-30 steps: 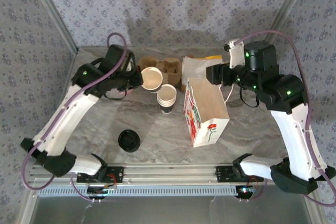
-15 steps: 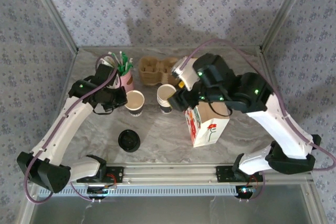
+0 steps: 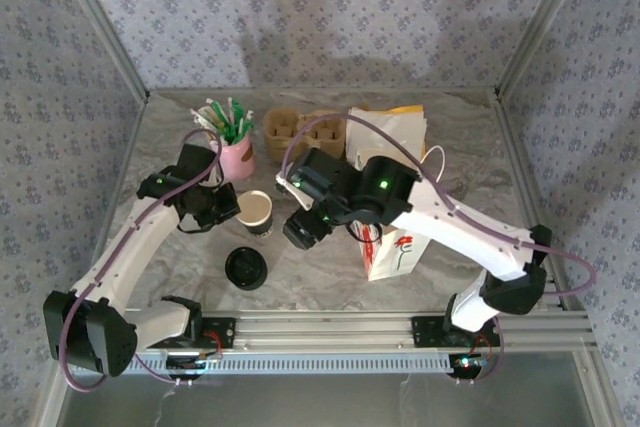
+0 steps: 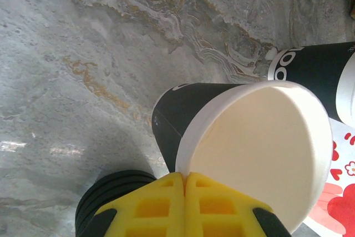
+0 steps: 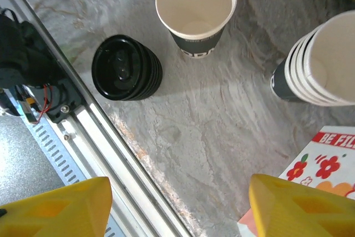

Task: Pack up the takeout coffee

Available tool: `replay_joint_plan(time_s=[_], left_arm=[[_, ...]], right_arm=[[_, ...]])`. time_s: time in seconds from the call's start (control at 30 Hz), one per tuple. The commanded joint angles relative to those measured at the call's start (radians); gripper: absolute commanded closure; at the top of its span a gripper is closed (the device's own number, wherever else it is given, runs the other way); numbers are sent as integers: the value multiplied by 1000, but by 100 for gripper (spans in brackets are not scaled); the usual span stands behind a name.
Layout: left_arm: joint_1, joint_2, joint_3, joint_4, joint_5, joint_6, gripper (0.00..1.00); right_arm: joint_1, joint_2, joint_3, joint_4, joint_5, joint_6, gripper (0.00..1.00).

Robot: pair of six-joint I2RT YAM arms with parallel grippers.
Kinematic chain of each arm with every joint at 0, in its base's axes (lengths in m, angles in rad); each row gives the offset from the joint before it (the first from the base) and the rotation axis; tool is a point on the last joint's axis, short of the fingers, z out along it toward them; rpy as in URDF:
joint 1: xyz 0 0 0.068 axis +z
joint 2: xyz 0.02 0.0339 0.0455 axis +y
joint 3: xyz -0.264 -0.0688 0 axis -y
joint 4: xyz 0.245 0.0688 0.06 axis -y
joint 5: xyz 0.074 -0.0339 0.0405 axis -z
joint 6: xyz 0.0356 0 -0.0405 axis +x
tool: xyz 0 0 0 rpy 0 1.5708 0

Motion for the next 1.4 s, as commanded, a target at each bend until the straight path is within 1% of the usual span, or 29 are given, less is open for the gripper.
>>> replay_joint_plan(time_s=[0.0, 0.33, 0.4, 0.83, 1.17, 1.27, 1.37], left_arm=[[6, -30, -22, 61, 39, -7, 100], [6, -42, -63, 67, 27, 14, 100], [6, -42, -66, 69, 28, 17, 99], [10, -27, -83, 64, 4, 47, 97], [10, -7, -65, 40, -29, 75, 91], [10, -6, -59, 32, -37, 83, 88], [9, -10, -57, 26, -40, 88, 82]], right_arm=[[6, 12, -9, 31, -13, 75, 32], [6, 82, 19, 9, 4, 109, 30], [7, 93, 29, 2, 8, 109, 30], [10, 105, 70, -16, 48, 113, 29], [17, 114, 85, -32, 83, 123, 27], [18, 121, 96, -37, 92, 122, 27], [19, 131, 112, -45, 102, 126, 24]])
